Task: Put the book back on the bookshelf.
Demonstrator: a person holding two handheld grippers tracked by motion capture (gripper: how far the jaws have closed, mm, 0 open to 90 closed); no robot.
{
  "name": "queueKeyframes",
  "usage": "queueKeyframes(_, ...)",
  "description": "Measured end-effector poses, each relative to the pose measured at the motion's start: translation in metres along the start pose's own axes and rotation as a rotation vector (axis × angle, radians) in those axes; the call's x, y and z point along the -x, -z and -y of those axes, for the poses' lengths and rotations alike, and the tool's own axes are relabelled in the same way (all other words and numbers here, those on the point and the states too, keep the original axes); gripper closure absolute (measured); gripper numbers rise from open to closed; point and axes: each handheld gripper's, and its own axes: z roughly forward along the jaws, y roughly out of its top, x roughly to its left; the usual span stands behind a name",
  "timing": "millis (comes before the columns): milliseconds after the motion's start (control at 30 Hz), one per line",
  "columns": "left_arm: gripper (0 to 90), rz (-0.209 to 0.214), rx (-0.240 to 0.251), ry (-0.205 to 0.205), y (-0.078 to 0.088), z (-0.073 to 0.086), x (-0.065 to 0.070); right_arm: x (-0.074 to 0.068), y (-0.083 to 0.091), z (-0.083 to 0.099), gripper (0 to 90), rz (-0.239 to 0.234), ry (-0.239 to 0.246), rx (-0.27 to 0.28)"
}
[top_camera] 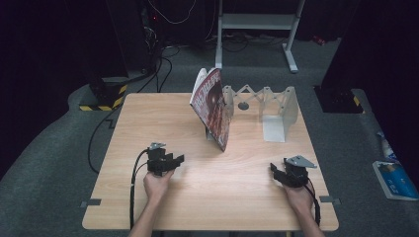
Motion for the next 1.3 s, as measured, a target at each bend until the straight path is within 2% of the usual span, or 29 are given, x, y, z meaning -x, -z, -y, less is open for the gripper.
queueKeyframes(500, 43.7, -0.050, -0.014, -0.026, -0.012, 0.002, 0.000, 0.000, 0.000, 0.000, 37.5, 0.000, 0.001, 0.001)
queueKeyframes(767, 43.7, -0.065, 0.004, -0.050, -0.015, 0.004, 0.004, 0.000, 0.000, 0.000, 37.6, 0.000, 0.001, 0.001)
queueKeyframes(933, 43.1, -0.083, 0.013, -0.089, -0.017, 0.005, 0.008, 0.000, 0.000, 0.000, 37.6, -0.001, 0.001, 0.001)
queueKeyframes(1133, 42.4, -0.124, 0.047, -0.163, -0.020, 0.012, 0.014, 0.000, 0.000, 0.000, 37.5, 0.000, 0.000, 0.001)
queueKeyframes(1300, 41.6, -0.140, 0.069, -0.227, -0.021, 0.017, 0.017, -0.001, 0.000, 0.000, 37.5, 0.001, 0.000, 0.001)
